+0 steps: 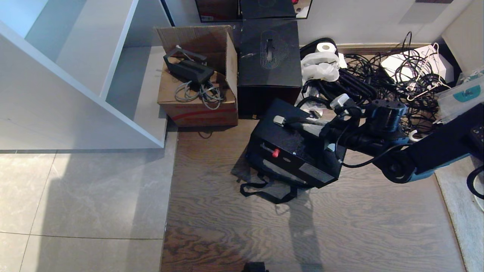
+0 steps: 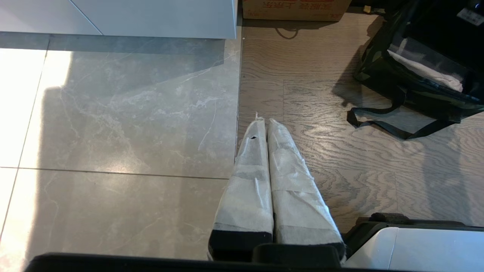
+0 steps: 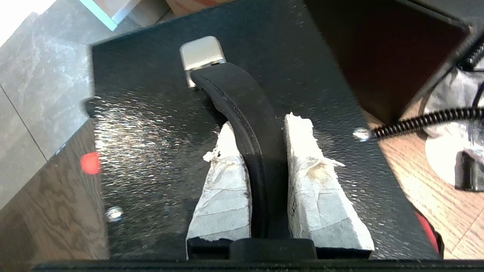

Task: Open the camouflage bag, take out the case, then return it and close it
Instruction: Place the black box back

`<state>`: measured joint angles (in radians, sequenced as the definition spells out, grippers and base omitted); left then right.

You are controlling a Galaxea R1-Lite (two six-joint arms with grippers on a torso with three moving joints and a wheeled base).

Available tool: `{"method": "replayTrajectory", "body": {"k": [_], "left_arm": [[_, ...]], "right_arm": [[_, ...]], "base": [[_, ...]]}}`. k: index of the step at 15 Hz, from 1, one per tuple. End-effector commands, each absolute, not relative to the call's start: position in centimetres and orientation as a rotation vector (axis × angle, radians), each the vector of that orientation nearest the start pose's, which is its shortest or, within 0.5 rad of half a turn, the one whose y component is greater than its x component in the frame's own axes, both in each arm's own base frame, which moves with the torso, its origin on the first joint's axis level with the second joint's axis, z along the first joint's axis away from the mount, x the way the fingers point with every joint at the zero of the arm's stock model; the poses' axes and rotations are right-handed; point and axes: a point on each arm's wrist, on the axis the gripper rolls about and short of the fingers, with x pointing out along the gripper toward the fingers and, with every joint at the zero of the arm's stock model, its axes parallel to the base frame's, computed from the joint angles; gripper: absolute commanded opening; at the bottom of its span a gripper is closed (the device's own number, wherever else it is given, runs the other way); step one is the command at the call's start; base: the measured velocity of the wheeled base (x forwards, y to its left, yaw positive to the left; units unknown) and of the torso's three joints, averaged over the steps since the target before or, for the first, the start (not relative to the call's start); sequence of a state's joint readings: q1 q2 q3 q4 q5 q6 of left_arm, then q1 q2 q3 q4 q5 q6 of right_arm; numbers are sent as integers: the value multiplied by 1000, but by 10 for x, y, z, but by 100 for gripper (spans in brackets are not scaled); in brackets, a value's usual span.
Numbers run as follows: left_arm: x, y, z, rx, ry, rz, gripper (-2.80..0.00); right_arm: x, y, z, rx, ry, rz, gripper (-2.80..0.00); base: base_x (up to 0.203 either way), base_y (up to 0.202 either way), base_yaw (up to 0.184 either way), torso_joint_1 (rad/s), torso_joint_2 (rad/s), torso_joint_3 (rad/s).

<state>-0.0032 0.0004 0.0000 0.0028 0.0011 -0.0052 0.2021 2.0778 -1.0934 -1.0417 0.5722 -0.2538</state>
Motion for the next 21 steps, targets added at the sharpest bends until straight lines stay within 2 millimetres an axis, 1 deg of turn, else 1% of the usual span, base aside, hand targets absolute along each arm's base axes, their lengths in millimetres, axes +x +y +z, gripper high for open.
{"method": "replayTrajectory", "body": {"k": [1,5,7,10,13,15,18,21], "left_arm": [[-23,0,75,-6,3,-2,-280],[-23,0,75,-6,3,-2,-280],[-23,0,75,-6,3,-2,-280],[-23,0,75,-5,3,-2,-280],[-23,0,75,-6,3,-2,-280],[-23,0,75,-5,3,-2,-280],[-23,0,75,-6,3,-2,-280],[-23,0,75,-6,3,-2,-280]], "right_arm": [[400,86,154,-252,-143,786,-280],[408,79,139,-240,-113,785,-280],[410,78,137,-222,-106,787,-280],[414,79,143,-223,-127,785,-280],[417,80,159,-169,-144,784,-280],[418,81,165,-164,-159,782,-280],[418,85,164,-138,-152,793,-280],[420,88,156,-124,-139,802,-280]], "base": [[0,0,0,0,0,0],[0,0,0,0,0,0],[0,0,0,0,0,0],[0,0,0,0,0,0],[0,0,0,0,0,0],[0,0,0,0,0,0],[0,0,0,0,0,0],[0,0,0,0,0,0]]}}
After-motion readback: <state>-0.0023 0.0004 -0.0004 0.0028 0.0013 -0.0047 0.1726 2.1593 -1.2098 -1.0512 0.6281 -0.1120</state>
